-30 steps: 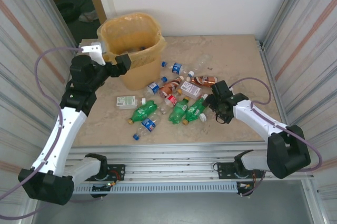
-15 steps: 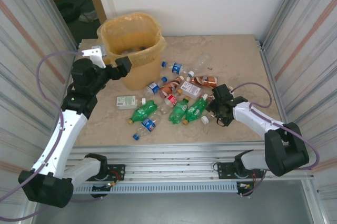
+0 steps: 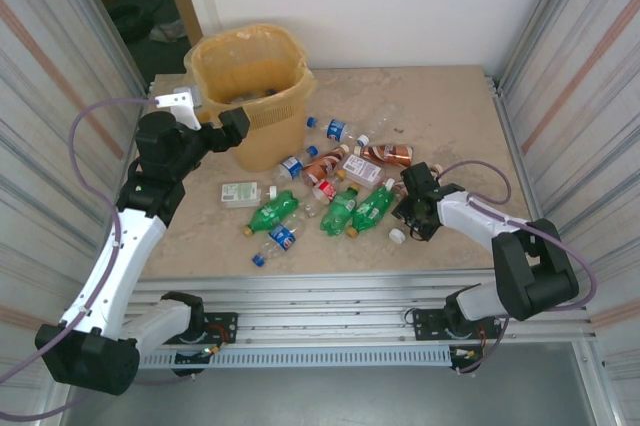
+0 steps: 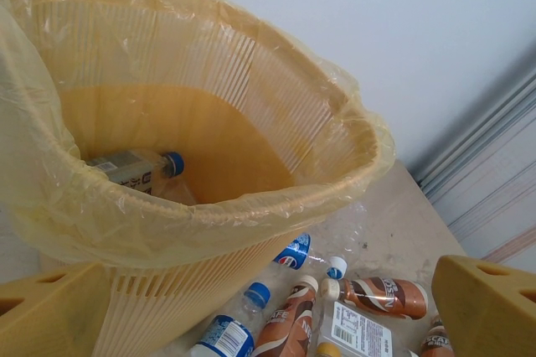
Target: Put the plastic bottles in the bin
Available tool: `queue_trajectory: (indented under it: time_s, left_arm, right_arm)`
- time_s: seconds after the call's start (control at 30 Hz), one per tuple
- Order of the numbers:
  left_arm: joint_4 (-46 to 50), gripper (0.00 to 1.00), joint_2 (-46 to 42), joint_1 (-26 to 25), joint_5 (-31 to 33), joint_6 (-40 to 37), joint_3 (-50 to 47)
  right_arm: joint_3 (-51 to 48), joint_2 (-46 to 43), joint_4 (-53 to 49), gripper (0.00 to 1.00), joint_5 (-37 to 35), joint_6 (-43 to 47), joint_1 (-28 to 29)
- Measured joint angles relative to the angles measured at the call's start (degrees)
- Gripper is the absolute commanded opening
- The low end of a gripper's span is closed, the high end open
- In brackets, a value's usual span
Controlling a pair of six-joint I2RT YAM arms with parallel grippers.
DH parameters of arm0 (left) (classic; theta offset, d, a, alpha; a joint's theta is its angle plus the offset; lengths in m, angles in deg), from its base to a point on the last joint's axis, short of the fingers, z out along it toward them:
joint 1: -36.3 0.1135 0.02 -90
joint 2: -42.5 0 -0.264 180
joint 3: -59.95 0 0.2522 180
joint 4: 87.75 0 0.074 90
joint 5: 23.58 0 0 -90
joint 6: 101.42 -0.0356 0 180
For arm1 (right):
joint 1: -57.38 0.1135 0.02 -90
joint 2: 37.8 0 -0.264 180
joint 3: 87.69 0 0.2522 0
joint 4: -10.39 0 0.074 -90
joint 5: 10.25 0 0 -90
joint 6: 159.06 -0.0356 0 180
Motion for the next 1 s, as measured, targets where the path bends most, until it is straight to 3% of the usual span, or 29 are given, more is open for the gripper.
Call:
queue_trajectory:
  time_s: [0.27, 0.5, 0.73, 1.0]
  left_arm:
    - [0.0, 0.99, 0.0, 0.0, 0.02, 0.0, -0.04]
    - [-0.02, 0.99, 0.0, 0.0, -0.07, 0.87, -0.04]
    - [-0.07, 0.99, 0.0, -2.23, -0.79, 1.49, -0.04]
    - [-1.25, 0.99, 2.75, -8.48, -3.19, 1.49, 2.36]
  right_arm:
    - [-0.07, 0.31, 0.39, 0.41, 1.03, 0.42, 0.0]
    - [0.46, -7.19, -4.57, 0.38, -2.32, 2.64, 1.44]
    - [4.98, -17.51, -6.27, 0.35, -9.73, 8.33, 8.5]
    - [6.1, -22.05, 6.51, 0.33, -14.03, 22.97, 19.26]
